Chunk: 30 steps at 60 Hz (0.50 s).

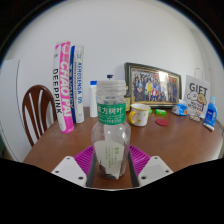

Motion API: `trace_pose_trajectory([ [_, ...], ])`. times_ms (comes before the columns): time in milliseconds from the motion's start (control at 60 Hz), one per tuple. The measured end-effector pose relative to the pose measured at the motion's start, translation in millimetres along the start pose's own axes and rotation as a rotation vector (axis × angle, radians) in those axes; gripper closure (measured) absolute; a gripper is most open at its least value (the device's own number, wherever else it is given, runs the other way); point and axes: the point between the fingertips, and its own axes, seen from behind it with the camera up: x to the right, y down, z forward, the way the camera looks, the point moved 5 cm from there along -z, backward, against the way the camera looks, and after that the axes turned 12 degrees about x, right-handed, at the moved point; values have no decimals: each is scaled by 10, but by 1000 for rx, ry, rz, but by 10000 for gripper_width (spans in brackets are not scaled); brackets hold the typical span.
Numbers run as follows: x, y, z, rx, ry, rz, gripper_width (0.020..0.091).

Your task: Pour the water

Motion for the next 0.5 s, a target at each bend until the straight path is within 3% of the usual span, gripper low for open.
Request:
trace_pose_trajectory([
  [133,-66,-48,3,14,-14,-28,646],
  [283,-190,-249,43,12,-44,-24,649],
  [500,-382,-969,404,77,-106,242,648],
])
